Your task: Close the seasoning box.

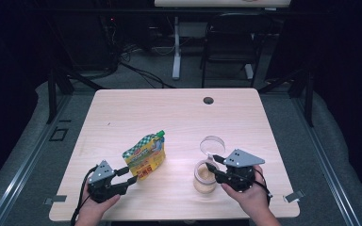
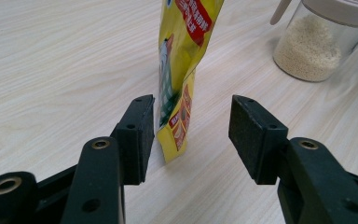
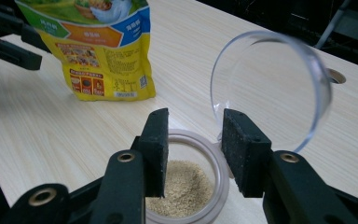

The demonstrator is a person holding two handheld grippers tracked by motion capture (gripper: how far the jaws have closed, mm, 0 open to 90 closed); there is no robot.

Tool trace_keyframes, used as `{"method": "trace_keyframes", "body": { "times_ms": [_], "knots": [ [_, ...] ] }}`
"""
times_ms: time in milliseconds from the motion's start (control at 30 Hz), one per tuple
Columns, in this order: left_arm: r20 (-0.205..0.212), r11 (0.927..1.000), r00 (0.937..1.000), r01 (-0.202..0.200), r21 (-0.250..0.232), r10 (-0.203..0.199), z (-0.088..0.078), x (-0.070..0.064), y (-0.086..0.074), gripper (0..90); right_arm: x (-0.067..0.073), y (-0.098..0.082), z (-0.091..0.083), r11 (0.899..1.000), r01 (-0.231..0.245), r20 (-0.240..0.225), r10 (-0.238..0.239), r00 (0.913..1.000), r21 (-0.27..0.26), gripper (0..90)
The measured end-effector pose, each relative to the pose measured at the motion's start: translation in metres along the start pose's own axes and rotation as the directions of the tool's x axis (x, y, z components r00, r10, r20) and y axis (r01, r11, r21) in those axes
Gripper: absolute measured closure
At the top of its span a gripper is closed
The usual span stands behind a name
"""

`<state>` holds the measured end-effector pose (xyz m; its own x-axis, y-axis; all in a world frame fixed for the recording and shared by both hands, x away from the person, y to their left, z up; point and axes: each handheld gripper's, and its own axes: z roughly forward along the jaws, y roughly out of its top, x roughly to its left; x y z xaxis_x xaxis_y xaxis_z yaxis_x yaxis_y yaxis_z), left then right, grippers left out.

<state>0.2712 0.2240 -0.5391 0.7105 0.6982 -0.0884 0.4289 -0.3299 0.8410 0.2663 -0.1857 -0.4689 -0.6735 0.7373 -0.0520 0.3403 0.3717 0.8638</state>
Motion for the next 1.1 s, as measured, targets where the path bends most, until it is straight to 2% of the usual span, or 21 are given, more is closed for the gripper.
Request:
{"method": "trace_keyframes", "body": {
  "times_ms": [167, 267, 533, 800, 1100],
  "knots": [
    [0.000, 1.0000, 1.0000, -0.005, -0.002, 0.005, -0.002, 0.001, 0.000, 50.3, -0.007, 0.010, -0.008, 1.000, -0.021, -0.006, 0.021, 0.9998, -0.001, 64.1],
    [0.001, 1.0000, 1.0000, 0.008, -0.004, -0.008, -0.002, 0.001, 0.000, 50.3, -0.011, 0.016, -0.011, 1.000, -0.023, -0.006, 0.023, 0.9997, 0.003, 65.5],
    [0.001, 1.0000, 1.0000, -0.003, -0.004, 0.003, -0.003, 0.002, 0.000, 50.3, -0.017, 0.026, -0.018, 1.000, -0.020, 0.001, 0.020, 0.9998, 0.018, 65.8],
    [0.002, 1.0000, 1.0000, -0.001, -0.005, 0.001, -0.003, 0.002, 0.000, 50.3, -0.025, 0.032, -0.022, 0.999, -0.030, 0.033, 0.029, 0.9990, 0.015, 62.6],
    [0.000, 1.0000, 1.0000, 0.005, 0.003, -0.005, -0.002, 0.002, -0.001, 50.3, -0.040, 0.036, -0.020, 0.998, -0.066, 0.062, 0.065, 0.9959, 0.004, 56.4]
  ]
}}
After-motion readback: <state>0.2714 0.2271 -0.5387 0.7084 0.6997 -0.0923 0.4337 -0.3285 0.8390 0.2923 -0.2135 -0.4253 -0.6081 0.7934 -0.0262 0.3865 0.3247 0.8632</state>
